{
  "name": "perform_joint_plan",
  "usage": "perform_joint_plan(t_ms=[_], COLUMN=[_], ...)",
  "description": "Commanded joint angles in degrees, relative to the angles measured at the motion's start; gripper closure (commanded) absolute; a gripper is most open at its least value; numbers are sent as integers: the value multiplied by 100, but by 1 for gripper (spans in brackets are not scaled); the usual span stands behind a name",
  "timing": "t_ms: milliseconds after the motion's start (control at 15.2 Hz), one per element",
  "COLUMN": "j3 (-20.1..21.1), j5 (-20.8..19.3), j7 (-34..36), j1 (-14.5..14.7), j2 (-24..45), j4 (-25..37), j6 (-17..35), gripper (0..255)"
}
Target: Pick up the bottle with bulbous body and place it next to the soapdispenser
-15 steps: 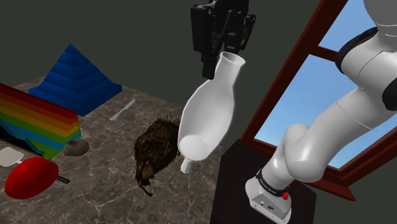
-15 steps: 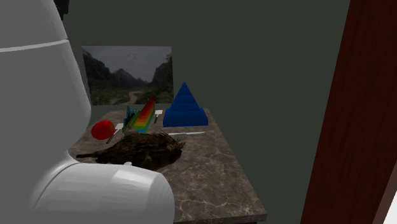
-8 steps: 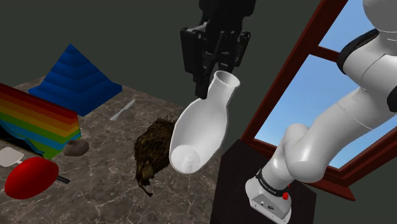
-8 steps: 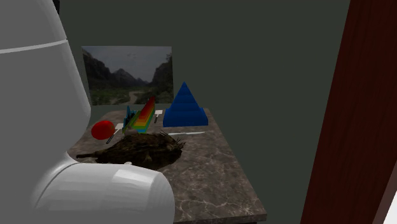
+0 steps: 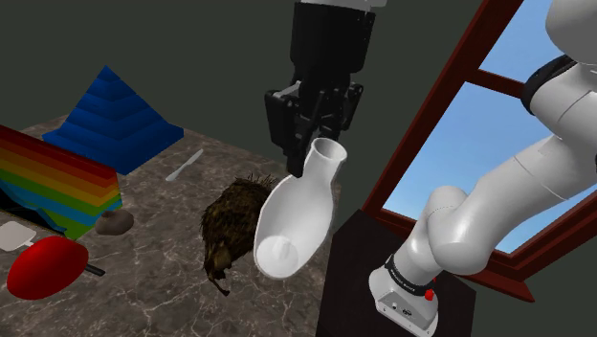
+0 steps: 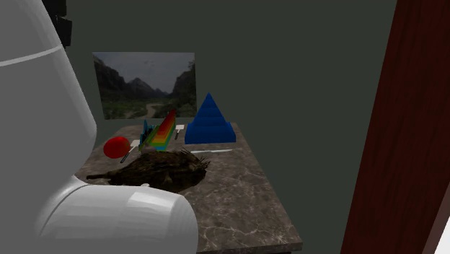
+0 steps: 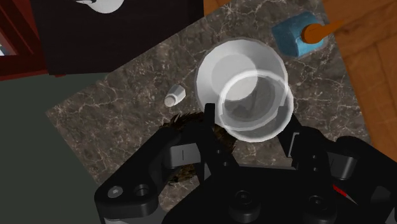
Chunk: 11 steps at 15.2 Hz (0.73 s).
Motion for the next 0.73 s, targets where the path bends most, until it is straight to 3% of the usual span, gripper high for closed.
perform_joint_plan(t_ms=[0,660], j3=[-1,0], j5=[22,125], j7=[-36,-214], j1=[8,50], j2=[-66,-348], j4=[-224,-1254], j6=[167,925], gripper=[255,255])
